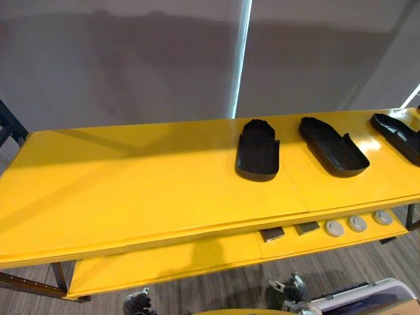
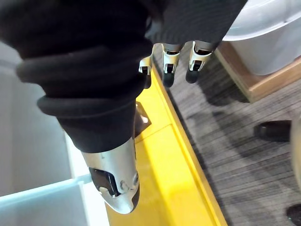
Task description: Walk over and take plastic housings, then place them on the shelf
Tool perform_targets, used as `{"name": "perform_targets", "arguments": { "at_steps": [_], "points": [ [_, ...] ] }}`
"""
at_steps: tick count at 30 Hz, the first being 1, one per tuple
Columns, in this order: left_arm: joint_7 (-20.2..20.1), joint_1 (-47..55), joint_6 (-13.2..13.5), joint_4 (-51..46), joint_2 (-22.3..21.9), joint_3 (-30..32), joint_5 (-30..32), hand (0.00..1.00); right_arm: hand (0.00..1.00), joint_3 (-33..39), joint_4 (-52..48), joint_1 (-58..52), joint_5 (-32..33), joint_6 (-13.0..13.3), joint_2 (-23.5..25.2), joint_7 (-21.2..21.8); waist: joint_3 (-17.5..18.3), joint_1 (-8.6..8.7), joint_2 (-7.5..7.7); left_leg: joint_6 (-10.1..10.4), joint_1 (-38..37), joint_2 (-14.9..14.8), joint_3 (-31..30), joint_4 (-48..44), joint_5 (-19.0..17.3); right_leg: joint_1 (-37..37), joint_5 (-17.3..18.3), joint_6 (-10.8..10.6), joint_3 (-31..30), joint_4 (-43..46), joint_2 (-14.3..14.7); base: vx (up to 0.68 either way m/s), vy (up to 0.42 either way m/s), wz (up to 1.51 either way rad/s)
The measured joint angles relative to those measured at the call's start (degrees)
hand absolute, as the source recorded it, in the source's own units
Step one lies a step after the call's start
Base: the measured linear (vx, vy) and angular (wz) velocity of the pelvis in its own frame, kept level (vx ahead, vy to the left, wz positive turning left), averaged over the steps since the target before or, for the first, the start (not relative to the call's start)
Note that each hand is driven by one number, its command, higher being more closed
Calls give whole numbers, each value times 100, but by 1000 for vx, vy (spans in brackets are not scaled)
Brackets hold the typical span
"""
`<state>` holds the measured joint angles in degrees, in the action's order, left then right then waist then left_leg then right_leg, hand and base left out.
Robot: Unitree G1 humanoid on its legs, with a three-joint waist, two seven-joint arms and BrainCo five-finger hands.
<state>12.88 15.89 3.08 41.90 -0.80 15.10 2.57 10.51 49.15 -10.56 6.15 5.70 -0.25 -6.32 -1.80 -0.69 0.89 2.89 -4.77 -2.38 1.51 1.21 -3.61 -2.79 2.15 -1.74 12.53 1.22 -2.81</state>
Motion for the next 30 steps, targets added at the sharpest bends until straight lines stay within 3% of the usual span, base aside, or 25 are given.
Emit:
{"name": "perform_targets", "arguments": {
  "at_steps": [6,12,18,21,27,28,30],
  "points": [
    [-22,-215,8,159,263,-406,396,0,0,23,225,149,-2,-5,-92,-16,-11,69,-99,1,-76,9,81,78,1,-9,-83,-25,-142,-161,28,31,13,-12],
    [-21,-361,13,169,382,-649,499,0,0,24,231,357,-5,4,-95,-36,-174,152,-18,37,-88,20,167,-33,-50,-20,-89,-34,-223,-136,19,0,9,-8],
    [-8,-456,14,121,307,-873,598,0,0,24,115,424,-6,9,-142,-146,-417,141,-135,-7,320,-62,302,-1106,-639,256,10,-45,-573,253,78,-52,16,-27],
    [39,-497,23,-82,223,-869,596,0,0,25,34,500,-5,13,-133,-220,-421,138,-147,-19,603,-39,-81,-1447,-866,740,55,-71,-999,642,143,-46,0,-71],
    [123,-595,90,-554,84,-863,602,0,0,-8,-646,664,-37,-3,-12,-247,-610,114,-19,-319,932,-183,1221,-2360,-1418,1424,-228,-287,-2307,807,376,-131,115,-119],
    [131,-614,114,-605,94,-867,605,0,0,-29,-708,719,-53,-7,-3,-248,-648,121,-29,-369,994,-234,1407,-2384,-1445,1481,-246,-259,-2236,760,338,-202,117,-141],
    [132,-746,116,-604,46,-857,608,0,0,-42,-778,754,-171,-22,3,-253,-703,69,-59,-519,969,-315,2153,-2320,-1418,1781,-211,-128,-1166,1100,-60,-182,127,-142]
  ]
}}
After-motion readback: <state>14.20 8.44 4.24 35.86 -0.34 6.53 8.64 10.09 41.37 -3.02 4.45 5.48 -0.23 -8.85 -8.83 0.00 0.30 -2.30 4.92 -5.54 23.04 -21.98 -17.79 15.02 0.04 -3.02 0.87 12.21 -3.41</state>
